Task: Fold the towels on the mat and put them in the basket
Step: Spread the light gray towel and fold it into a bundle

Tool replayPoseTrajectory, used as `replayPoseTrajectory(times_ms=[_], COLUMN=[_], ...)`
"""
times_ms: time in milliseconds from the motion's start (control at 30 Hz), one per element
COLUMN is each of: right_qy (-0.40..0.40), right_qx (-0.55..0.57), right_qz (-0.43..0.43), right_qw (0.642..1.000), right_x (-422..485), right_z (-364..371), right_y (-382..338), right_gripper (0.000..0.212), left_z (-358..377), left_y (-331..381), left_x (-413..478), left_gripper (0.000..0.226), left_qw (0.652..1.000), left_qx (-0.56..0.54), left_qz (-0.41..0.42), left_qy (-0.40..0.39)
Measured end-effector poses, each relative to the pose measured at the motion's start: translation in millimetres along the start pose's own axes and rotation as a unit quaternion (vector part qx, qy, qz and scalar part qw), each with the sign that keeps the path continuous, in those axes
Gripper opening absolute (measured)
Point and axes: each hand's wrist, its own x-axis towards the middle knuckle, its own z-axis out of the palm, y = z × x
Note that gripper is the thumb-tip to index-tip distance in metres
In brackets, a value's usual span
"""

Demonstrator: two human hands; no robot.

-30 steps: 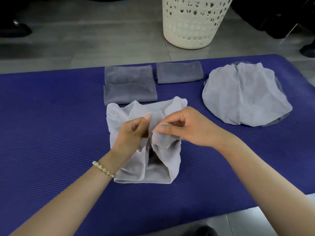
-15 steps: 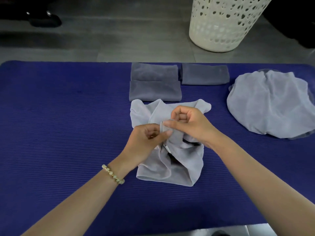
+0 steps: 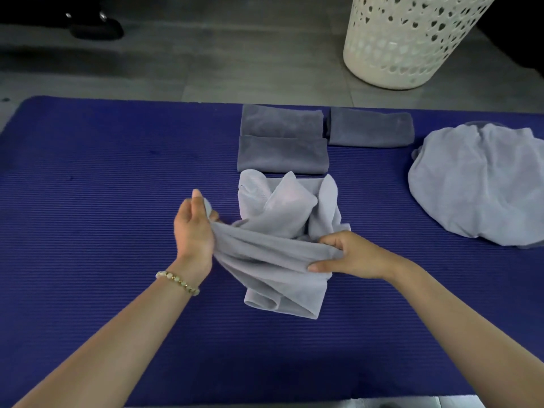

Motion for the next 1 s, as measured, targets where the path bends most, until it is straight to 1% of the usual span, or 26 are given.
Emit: replayPoseTrajectory(times_ms=[33, 67, 100, 133, 167, 200, 233, 300, 333, 367, 400, 433, 467, 533, 567, 600, 633, 667, 767, 800, 867, 900, 967, 1000], right_qy=[0.001, 0.006, 0.011, 0.012, 0.012, 0.012, 0.016, 0.032, 0.043, 0.049, 0.053, 0.059, 0.073, 0.127, 0.159, 0.185, 0.21, 0.232, 0.265, 0.255, 0.198, 0.168, 0.148, 0.144], right_qx=[-0.008, -0.01, -0.007, 0.001, 0.013, 0.026, 0.038, 0.05, 0.046, 0.041, 0.035, 0.031, 0.02, -0.013, -0.013, 0.007, 0.034, 0.054, 0.08, 0.094, 0.116, 0.124, 0.144, 0.154], right_qz=[0.001, -0.002, -0.003, -0.004, 0.0, 0.001, -0.001, -0.018, -0.032, -0.044, -0.055, -0.064, -0.07, -0.083, -0.082, -0.071, -0.047, -0.02, 0.084, 0.124, 0.193, 0.214, 0.227, 0.227], right_qw=[1.0, 1.0, 1.0, 1.0, 1.0, 1.0, 0.999, 0.998, 0.997, 0.997, 0.996, 0.996, 0.995, 0.988, 0.984, 0.98, 0.976, 0.971, 0.957, 0.954, 0.954, 0.954, 0.952, 0.951], right_x=[-0.1, -1.3, -2.0, -4.1, -5.2, -6.3, -5.9, -1.2, 3.2, 8.9, 14.8, 21.6, 28.5, 38.8, 41.1, 40.7, 38.8, 34.7, 20.3, 16.5, 10.8, 8.8, 6.9, 6.6], right_z=[-0.5, -1.6, -4.1, -7.1, -10.5, -13.0, -13.9, -9.7, -4.1, 3.2, 11.4, 18.6, 23.9, 28.1, 26.1, 21.8, 16.5, 11.7, 1.3, -0.5, -1.6, -1.1, 0.4, 1.1], right_y=[0.7, -0.2, 0.5, -0.5, -0.1, -0.5, -0.5, -2.4, -4.8, -7.9, -11.8, -13.7, -12.9, -4.7, 3.2, 12.0, 23.0, 31.9, 60.6, 69.3, 83.1, 88.0, 92.8, 92.8], right_gripper=[0.037, 0.043, 0.046, 0.046, 0.047, 0.048, 0.053, 0.06, 0.059, 0.058, 0.056, 0.051, 0.043, 0.024, 0.017, 0.015, 0.019, 0.025, 0.038, 0.041, 0.044, 0.042, 0.041, 0.041], left_z=[-6.3, -12.7, -18.3, -22.8, -25.9, -27.0, -26.7, -20.3, -16.1, -12.3, -8.9, -6.3, -4.6, -3.2, -2.3, 0.1, 3.3, 6.9, 18.6, 23.2, 31.1, 35.4, 42.8, 46.4], left_y=[-4.7, -9.3, -15.3, -21.2, -25.9, -29.3, -31.4, -35.0, -37.4, -40.6, -43.1, -45.8, -47.9, -53.0, -56.1, -60.2, -63.4, -68.3, -78.8, -79.8, -81.2, -81.7, -85.2, -88.9], left_x=[5.6, 9.1, 11.4, 11.7, 9.0, 4.2, -3.0, -19.6, -25.5, -27.8, -27.2, -23.7, -19.2, -7.9, -2.6, 2.1, 5.2, 7.9, 11.3, 12.6, 17.4, 19.9, 26.0, 29.5], left_gripper=[0.04, 0.041, 0.042, 0.045, 0.047, 0.049, 0.055, 0.062, 0.062, 0.066, 0.07, 0.074, 0.074, 0.067, 0.064, 0.061, 0.057, 0.053, 0.039, 0.037, 0.036, 0.034, 0.023, 0.028], left_qw=[0.998, 0.993, 0.985, 0.97, 0.946, 0.912, 0.869, 0.782, 0.741, 0.712, 0.701, 0.709, 0.731, 0.795, 0.826, 0.851, 0.869, 0.88, 0.896, 0.903, 0.909, 0.908, 0.894, 0.886], left_qx=[0.058, 0.111, 0.167, 0.224, 0.284, 0.347, 0.403, 0.47, 0.502, 0.534, 0.556, 0.56, 0.551, 0.507, 0.477, 0.446, 0.419, 0.399, 0.363, 0.35, 0.338, 0.339, 0.371, 0.388], left_qz=[0.013, 0.026, 0.038, 0.048, 0.045, 0.032, 0.012, -0.035, -0.046, -0.044, -0.036, -0.029, -0.021, 0.006, 0.019, 0.022, 0.016, 0.006, -0.001, 0.002, 0.003, -0.001, -0.019, -0.024], left_qy=[0.016, 0.008, -0.027, -0.083, -0.149, -0.218, -0.286, -0.408, -0.443, -0.453, -0.446, -0.428, -0.402, -0.333, -0.3, -0.276, -0.261, -0.258, -0.255, -0.247, -0.244, -0.246, -0.251, -0.253])
